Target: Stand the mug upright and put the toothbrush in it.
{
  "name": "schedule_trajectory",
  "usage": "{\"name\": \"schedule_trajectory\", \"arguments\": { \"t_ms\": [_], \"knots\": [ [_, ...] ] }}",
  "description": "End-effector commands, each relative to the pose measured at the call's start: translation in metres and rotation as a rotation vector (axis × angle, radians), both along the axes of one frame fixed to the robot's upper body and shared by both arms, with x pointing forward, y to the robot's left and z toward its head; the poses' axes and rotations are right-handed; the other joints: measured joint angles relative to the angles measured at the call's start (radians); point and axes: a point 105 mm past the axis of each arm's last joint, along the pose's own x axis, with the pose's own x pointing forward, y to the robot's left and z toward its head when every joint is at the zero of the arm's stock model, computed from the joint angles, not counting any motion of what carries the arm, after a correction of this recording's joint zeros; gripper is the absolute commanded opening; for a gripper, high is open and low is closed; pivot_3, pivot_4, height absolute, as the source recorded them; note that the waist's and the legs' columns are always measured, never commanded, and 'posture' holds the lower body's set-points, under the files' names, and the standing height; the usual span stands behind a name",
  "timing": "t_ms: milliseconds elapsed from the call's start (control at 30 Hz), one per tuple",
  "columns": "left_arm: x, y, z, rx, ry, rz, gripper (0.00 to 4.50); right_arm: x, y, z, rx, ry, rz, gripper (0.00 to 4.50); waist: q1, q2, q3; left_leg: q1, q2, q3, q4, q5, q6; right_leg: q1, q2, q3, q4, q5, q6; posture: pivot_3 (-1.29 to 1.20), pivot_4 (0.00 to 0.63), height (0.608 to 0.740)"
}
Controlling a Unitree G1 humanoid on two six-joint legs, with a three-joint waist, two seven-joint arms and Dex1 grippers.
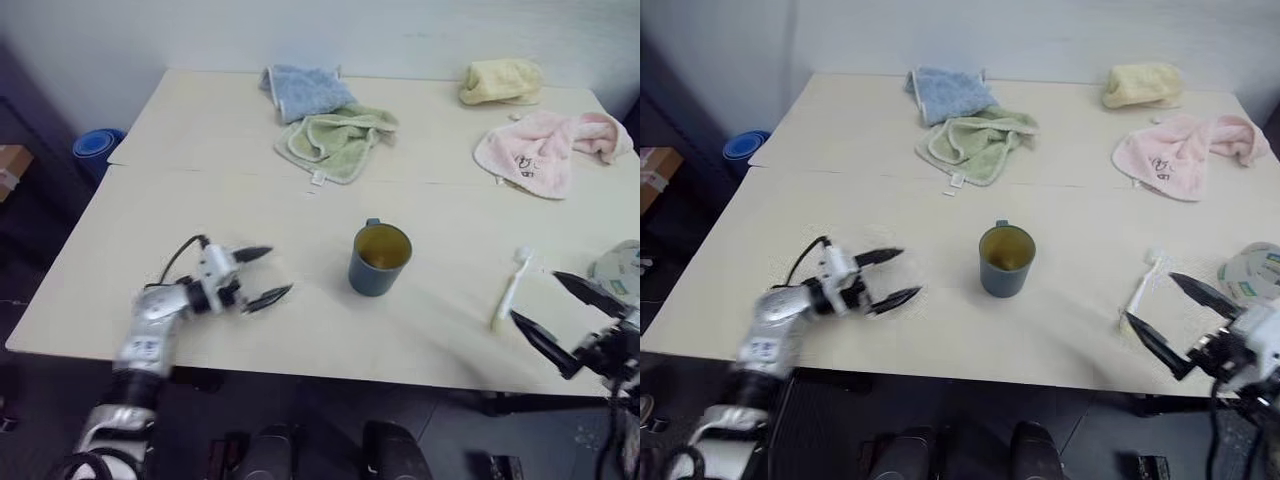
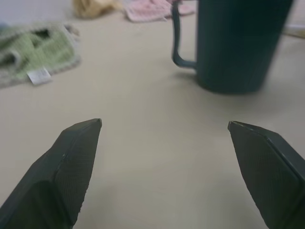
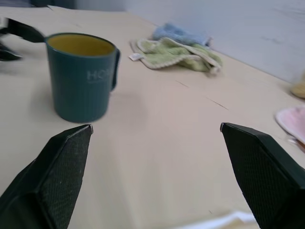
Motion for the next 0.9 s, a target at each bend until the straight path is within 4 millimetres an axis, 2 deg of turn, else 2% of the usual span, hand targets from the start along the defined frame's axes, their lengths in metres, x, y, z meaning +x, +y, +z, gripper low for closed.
{"name": "schedule_trajectory", "arguments": {
  "t_ms": [33,100,167,233,367,467,533,667,900],
  "knots": [
    [-0.032,0.024,0.023,0.018,0.077,-0.076,4.46,-0.024,-0.045,-0.004,0.013,0.037,-0.189,4.5,0.001,0.0,0.0,0.0,0.0,0.0,0.0,0.0,0.0,0.0,0.0,0.0,0.0,0.0,0.0,0.0,0.15,0.74],
    [-0.047,0.039,0.025,0.032,0.127,-0.064,4.46,-0.032,-0.055,-0.014,0.062,0.111,-0.251,4.5,0.003,0.0,0.0,0.0,0.0,-0.001,0.0,0.0,0.0,0.001,0.0,0.0,-0.001,0.0,0.0,0.0,0.15,0.74],
    [-0.06,0.046,0.024,0.03,0.166,-0.067,4.46,-0.034,-0.052,-0.017,0.109,0.164,-0.24,4.5,-0.003,0.002,0.0,0.001,0.0,0.0,0.0,-0.001,0.001,0.003,0.0,0.002,-0.003,0.0,-0.001,0.0,0.15,0.74],
    [-0.066,0.048,0.026,0.022,0.17,-0.054,4.46,-0.028,-0.045,-0.013,0.147,0.207,-0.221,4.5,-0.006,0.004,0.0,0.002,0.001,0.001,-0.001,-0.001,0.001,0.003,0.0,0.003,-0.003,0.0,-0.001,0.0,0.15,0.74],
    [-0.064,0.043,0.035,-0.027,0.14,-0.023,4.46,0.01,-0.022,0.008,0.176,0.33,-0.208,4.5,-0.013,0.007,0.002,0.003,0.001,-0.001,-0.001,-0.001,0.001,0.001,0.0,0.006,-0.002,-0.001,-0.001,0.0,0.15,0.74],
    [-0.066,0.032,0.037,-0.051,0.12,-0.054,4.46,0.031,-0.011,-0.002,0.126,0.605,-0.269,4.5,-0.013,0.007,0.002,0.004,0.001,-0.002,-0.001,-0.001,0.001,0.0,0.0,0.009,-0.001,-0.001,-0.001,0.0,0.15,0.74],
    [-0.068,0.025,0.035,-0.05,0.115,-0.067,4.46,0.042,-0.007,-0.004,0.12,0.699,-0.295,4.5,-0.006,0.006,0.001,0.003,0.001,-0.002,-0.001,-0.001,0.001,0.0,0.0,0.006,0.0,-0.001,-0.001,0.0,0.15,0.74],
    [-0.071,0.012,0.035,-0.057,0.089,-0.083,4.46,0.069,-0.015,-0.013,0.043,0.8,-0.448,4.5,0.002,0.006,0.001,-0.002,0.0,-0.002,-0.001,-0.002,0.0,-0.001,0.0,0.0,-0.001,-0.001,-0.002,0.0,0.15,0.74],
    [-0.08,0.006,0.042,-0.064,0.062,-0.084,4.46,0.095,-0.017,-0.025,0.002,0.881,-0.506,4.5,-0.004,0.006,0.001,-0.004,0.0,-0.001,0.002,-0.002,0.001,-0.001,0.0,0.0,-0.003,-0.001,-0.002,0.0,0.15,0.74]
  ]
}}
